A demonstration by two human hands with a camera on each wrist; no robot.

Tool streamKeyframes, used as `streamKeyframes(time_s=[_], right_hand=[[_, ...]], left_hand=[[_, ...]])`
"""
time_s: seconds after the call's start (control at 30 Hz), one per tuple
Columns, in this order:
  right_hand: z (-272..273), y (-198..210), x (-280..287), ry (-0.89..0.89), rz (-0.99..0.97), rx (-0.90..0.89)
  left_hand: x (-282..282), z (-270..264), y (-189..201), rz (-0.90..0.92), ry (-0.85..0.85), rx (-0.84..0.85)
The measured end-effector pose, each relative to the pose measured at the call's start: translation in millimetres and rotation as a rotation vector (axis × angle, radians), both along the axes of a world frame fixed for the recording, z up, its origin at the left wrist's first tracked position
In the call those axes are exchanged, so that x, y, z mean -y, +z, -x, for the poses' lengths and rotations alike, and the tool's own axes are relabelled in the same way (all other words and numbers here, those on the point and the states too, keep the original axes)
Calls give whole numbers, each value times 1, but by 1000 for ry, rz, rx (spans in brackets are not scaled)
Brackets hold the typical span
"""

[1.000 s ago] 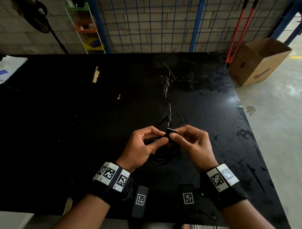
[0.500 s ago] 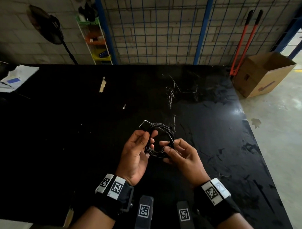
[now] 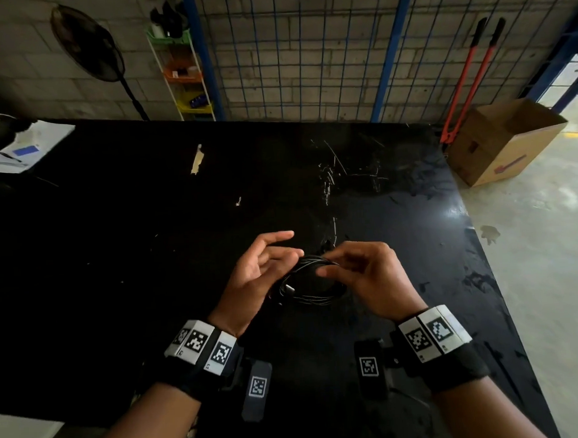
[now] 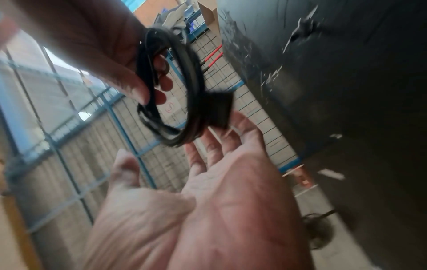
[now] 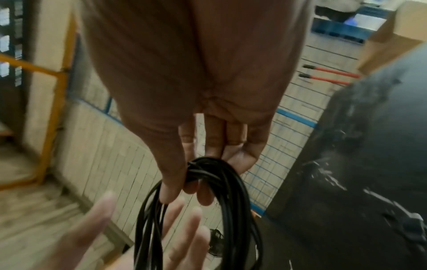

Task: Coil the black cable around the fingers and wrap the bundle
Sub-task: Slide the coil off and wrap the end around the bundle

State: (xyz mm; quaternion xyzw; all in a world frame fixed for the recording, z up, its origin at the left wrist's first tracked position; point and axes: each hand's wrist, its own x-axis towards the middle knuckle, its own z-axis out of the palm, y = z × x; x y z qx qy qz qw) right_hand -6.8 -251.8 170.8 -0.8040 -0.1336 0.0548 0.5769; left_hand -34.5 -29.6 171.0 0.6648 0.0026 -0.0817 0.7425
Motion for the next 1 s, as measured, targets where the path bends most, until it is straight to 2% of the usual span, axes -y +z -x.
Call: streamKeyframes(time_s=[0.1, 0.2, 0.3, 0.43, 0.53, 0.67, 0.8, 1.0], right_hand=[[0, 7, 0, 8, 171, 130], [0, 8, 2, 10, 155, 157], [2, 0, 2, -17, -17, 90], [6, -12, 5, -110, -286, -95], [12, -20, 4, -143, -472, -177], [17, -30, 3, -143, -524, -153], [25, -42, 3, -71, -479, -171], [30, -59, 1, -72, -422, -214]], left_hand=[[9, -8, 1, -177, -43, 108], [17, -10, -1, -152, -11, 133], [23, -8, -6, -56, 63, 108], [26, -6, -11, 213, 193, -6], [28, -3, -12, 290, 190, -47], [21, 2, -19, 246, 76, -75], [17, 7, -30, 168, -44, -131], [19, 7, -50, 73, -32, -166]])
